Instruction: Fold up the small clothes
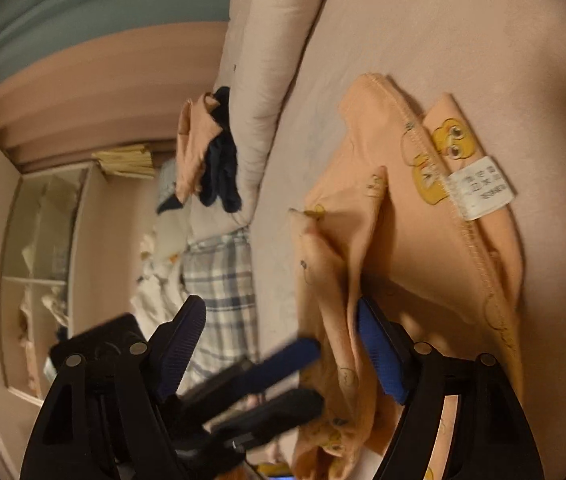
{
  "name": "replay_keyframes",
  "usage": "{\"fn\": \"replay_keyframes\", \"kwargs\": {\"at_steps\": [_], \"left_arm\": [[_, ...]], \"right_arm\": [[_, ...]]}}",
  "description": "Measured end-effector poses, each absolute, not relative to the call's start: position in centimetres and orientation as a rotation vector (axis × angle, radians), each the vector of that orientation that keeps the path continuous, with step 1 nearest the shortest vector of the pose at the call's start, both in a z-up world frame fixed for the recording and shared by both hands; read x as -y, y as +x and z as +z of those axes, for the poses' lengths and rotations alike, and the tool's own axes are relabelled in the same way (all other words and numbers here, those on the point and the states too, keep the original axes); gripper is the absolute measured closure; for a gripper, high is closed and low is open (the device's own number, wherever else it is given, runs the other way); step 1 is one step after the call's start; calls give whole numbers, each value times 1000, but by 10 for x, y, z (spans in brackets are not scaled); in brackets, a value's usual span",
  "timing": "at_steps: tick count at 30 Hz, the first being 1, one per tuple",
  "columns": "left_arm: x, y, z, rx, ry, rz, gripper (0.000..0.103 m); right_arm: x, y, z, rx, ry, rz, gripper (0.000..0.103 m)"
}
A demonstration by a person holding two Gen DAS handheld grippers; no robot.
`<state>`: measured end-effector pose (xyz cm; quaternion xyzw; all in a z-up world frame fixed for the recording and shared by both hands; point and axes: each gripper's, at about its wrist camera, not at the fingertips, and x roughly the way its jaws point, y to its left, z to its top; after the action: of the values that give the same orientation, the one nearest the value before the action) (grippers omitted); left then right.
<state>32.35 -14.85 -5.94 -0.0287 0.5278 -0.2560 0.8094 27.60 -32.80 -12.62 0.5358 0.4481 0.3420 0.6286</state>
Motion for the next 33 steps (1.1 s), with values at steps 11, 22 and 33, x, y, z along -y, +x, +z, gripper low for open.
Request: {"fn": "replay_keyframes", "kwargs": {"at_steps": [11,22,33], "left_arm": [[62,296,-45,-1059,-203,-464,58],[-53,208,-112,-1108,-557,-232,51],[-54,179,-121,-1093,-652,-320,51]], "right_arm": [[293,278,-120,-1140,919,720,28],[253,269,-102,-1029,408,488,92],[249,276,-24,-825,11,388,94]]}}
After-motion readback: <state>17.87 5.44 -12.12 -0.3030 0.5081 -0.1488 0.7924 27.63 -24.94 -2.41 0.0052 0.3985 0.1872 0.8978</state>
